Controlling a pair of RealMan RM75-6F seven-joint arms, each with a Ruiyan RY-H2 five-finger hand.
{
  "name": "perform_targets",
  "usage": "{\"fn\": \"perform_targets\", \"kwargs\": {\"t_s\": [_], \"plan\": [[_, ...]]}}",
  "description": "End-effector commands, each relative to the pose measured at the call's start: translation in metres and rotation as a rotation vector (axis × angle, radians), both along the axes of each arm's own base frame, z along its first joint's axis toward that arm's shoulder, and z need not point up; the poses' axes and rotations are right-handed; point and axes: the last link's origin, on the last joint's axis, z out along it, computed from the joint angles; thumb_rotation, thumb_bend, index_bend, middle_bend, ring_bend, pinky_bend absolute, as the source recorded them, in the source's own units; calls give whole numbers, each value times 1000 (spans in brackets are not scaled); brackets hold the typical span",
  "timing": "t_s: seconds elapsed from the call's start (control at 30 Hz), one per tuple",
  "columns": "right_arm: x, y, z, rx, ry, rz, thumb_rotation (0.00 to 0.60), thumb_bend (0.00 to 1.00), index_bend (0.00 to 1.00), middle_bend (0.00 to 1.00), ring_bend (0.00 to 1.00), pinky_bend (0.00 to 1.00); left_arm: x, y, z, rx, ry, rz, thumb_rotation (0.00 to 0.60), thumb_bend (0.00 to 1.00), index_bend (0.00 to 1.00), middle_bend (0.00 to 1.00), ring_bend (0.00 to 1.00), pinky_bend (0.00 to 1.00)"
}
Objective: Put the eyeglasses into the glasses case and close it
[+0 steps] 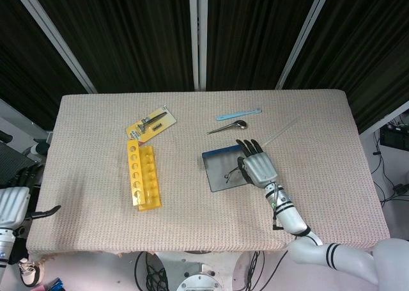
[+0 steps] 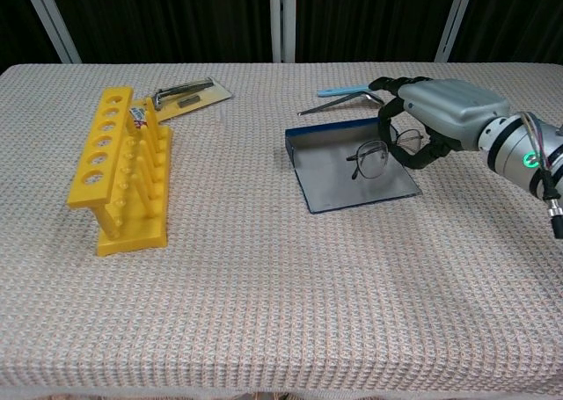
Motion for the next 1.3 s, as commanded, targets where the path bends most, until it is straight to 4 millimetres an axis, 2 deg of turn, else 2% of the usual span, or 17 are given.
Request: {"fn": "perform_targets", "kwargs": {"t_s": [0.03,0.23,0.43,0.63,1.3], "plan": [[22,-2,-17,9,-38,-29,600,459,665,0,0,0,-1,-1,2,3,-2,3,371,57,66,60,72,217],[41,-4,-40,23,-66,-91,600,465,671,0,0,0,-2,-3,5,9,-10,9,371,57,66,60,71,217],[51,-8,-52,14,-47,-115,600,466,677,0,0,0,-6,-6,7,12,-14,19,373,58,66,60,71,217],[57,-13,-54,-17,-37,-115,600,467,678,0,0,0,-9,-8,10,21,-18,23,372,58,66,60,71,217],[53,-24,-61,-87,-12,-175,600,472,677,0,0,0,-13,-8,10,12,-35,29,374,58,66,60,71,217]]}}
